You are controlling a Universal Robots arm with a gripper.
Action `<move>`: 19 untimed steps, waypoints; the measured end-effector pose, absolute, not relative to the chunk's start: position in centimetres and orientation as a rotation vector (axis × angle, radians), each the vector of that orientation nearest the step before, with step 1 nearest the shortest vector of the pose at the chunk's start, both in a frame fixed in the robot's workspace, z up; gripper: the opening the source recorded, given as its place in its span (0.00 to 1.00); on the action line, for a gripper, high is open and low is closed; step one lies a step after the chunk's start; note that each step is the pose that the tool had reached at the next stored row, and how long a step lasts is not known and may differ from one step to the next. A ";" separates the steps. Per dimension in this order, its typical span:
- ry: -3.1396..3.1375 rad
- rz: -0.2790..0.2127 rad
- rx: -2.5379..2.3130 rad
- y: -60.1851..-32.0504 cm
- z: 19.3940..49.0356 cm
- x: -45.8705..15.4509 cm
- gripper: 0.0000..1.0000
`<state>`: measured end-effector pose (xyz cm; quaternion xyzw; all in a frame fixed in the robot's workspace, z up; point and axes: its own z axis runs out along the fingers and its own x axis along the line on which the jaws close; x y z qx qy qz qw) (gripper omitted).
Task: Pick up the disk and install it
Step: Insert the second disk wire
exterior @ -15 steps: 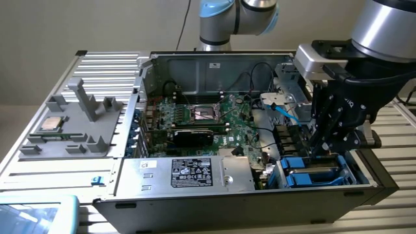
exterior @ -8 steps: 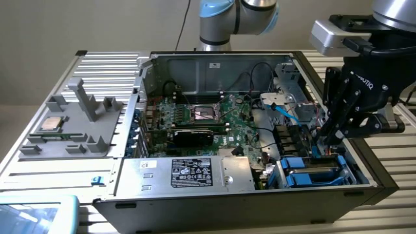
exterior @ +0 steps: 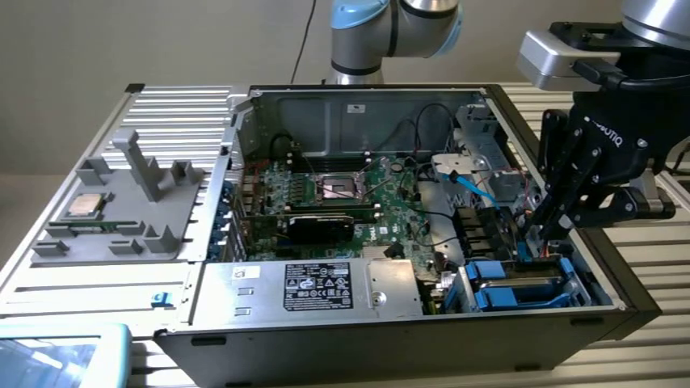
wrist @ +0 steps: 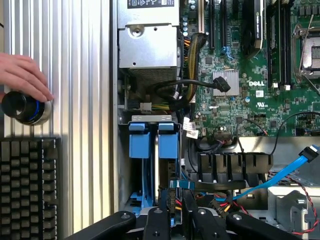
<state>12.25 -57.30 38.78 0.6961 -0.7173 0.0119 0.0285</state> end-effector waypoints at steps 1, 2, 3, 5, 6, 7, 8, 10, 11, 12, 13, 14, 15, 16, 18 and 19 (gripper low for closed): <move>-2.213 0.037 2.148 -57.3 38.8 12.3 0.24; -2.213 0.037 2.148 -57.3 38.8 12.2 0.24; -2.213 0.037 2.148 -57.3 38.8 12.3 0.24; -2.213 0.037 2.148 -57.3 38.8 12.3 0.24; -2.213 0.037 2.148 -57.3 38.8 12.3 0.24; -2.213 0.037 2.148 -57.3 38.8 12.2 0.24; -2.213 0.037 2.148 -57.3 38.8 12.2 0.22; -2.213 0.037 2.148 -57.3 38.8 12.3 0.15; -2.213 0.037 2.148 -57.3 38.8 12.2 0.15; -2.213 0.037 2.148 -57.3 38.8 12.2 0.11; -2.213 0.037 2.148 -57.3 38.8 12.3 0.11; -2.213 0.037 2.148 -57.3 38.8 12.2 0.11; -2.213 0.037 2.148 -57.3 38.8 12.3 0.11; -2.213 0.037 2.148 -57.3 38.8 12.3 0.11; -2.213 0.037 2.149 -57.3 38.8 12.2 0.11; -2.201 0.037 2.161 -57.3 38.8 12.2 0.11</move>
